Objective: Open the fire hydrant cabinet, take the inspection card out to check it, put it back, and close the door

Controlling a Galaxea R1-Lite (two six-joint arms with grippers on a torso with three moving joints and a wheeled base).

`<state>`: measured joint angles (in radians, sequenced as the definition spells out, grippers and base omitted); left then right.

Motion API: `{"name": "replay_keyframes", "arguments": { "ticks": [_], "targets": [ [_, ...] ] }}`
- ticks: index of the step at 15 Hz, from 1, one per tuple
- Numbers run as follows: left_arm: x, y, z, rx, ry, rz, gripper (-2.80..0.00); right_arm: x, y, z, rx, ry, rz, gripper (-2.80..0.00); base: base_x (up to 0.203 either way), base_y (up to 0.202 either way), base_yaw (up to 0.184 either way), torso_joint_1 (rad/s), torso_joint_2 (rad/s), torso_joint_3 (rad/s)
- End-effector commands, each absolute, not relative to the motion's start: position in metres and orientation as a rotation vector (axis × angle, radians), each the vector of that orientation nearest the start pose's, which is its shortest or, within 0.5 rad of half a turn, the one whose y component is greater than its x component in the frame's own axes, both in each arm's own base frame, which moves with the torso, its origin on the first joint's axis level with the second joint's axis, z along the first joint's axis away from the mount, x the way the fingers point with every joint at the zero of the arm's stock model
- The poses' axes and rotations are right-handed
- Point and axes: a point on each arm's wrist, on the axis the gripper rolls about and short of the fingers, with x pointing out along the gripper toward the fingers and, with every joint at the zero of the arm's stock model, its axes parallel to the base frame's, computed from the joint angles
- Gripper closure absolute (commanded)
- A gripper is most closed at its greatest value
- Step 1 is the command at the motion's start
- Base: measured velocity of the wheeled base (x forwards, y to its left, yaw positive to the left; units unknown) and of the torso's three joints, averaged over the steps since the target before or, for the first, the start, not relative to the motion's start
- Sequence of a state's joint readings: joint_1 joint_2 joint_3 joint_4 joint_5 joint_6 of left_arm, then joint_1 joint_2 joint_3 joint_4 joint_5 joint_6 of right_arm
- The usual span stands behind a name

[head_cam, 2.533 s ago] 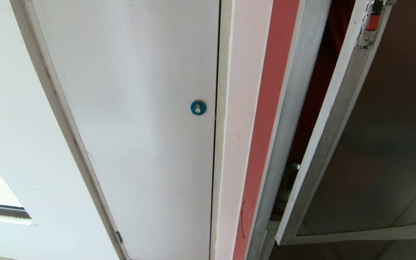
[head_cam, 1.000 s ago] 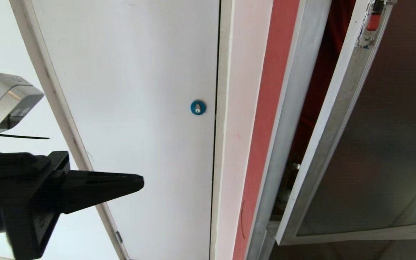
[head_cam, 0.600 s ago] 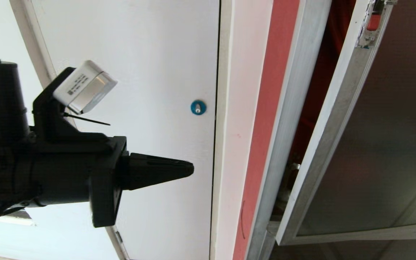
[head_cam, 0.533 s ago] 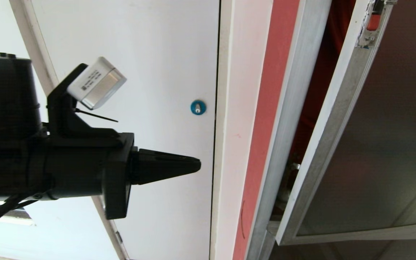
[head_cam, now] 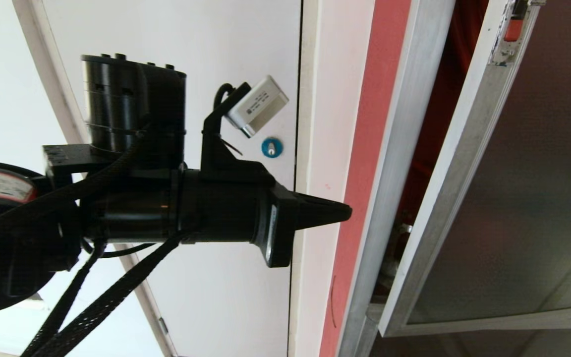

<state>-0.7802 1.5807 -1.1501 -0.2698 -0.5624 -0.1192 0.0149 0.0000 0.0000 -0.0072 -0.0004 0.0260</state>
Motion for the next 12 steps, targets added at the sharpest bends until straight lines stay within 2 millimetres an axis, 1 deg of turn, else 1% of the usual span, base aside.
{"name": "replay_keyframes", "arguments": {
  "ticks": [1, 3, 6, 9, 12],
  "targets": [
    [0.213, -0.236, 0.266, -0.073, 0.297, -1.327, 0.0, -0.022, 0.0, 0.075, 0.026, -0.003, 0.014, 0.0, 0.0, 0.0, 0.0, 0.0, 0.0, 0.0],
    [0.223, -0.254, 0.262, -0.061, 0.295, -1.32, 0.0, -0.022, 0.0, 0.075, 0.026, -0.003, 0.014, 0.0, 0.0, 0.0, 0.0, 0.0, 0.0, 0.0],
    [0.23, -0.272, 0.259, -0.052, 0.286, -1.313, 0.0, -0.023, 0.0, 0.076, 0.027, -0.004, 0.016, 0.0, 0.0, 0.0, 0.0, 0.0, 0.0, 0.0],
    [0.239, -0.286, 0.253, -0.048, 0.288, -1.307, 0.0, -0.022, 0.0, 0.075, 0.026, -0.003, 0.014, 0.0, 0.0, 0.0, 0.0, 0.0, 0.0, 0.0],
    [0.251, -0.302, 0.25, -0.066, 0.207, -1.31, 0.0, -0.022, 0.0, 0.075, 0.026, -0.003, 0.015, 0.0, 0.0, 0.0, 0.0, 0.0, 0.0, 0.0]
  ]
}}
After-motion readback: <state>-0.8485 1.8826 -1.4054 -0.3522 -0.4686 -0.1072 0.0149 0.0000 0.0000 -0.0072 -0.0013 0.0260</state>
